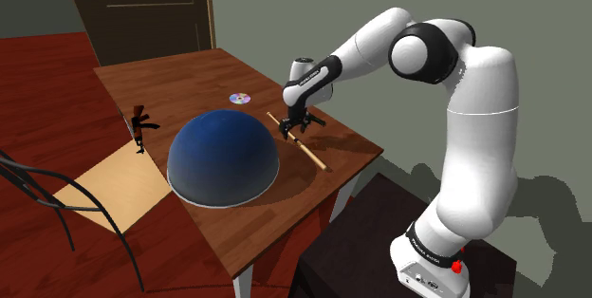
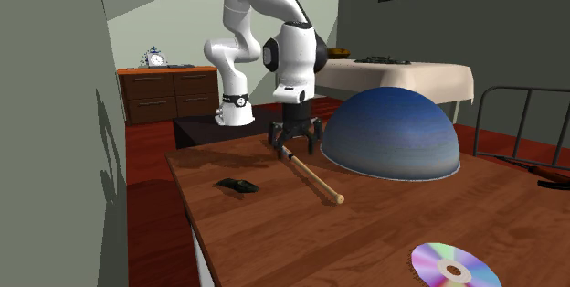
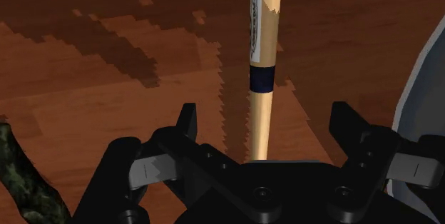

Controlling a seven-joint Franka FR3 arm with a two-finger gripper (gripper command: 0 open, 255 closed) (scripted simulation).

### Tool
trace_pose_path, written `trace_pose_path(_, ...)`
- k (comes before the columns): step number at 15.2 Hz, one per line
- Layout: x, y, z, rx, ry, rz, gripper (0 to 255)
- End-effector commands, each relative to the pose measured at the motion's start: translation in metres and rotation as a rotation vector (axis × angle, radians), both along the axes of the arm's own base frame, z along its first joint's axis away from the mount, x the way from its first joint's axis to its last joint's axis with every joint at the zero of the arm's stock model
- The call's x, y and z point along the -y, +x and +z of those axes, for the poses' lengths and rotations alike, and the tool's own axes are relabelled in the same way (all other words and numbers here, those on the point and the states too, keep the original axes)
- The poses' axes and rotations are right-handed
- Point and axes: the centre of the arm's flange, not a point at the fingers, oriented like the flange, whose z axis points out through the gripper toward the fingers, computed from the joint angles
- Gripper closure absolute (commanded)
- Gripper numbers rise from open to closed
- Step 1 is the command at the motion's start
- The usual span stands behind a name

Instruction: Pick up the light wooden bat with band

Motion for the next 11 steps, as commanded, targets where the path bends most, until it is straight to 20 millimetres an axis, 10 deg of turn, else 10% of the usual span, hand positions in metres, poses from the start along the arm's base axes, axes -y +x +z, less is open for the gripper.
trace_pose_path(1,0.0005,0.0015,-0.0138,0.000,0.000,0.000,0)
trace_pose_path(3,0.0005,0.0015,-0.0138,0.000,0.000,0.000,0)
trace_pose_path(4,0.0003,0.0022,-0.0136,0.000,0.000,0.000,255)
trace_pose_path(11,0.0014,0.0019,-0.0144,0.000,0.000,0.000,255)
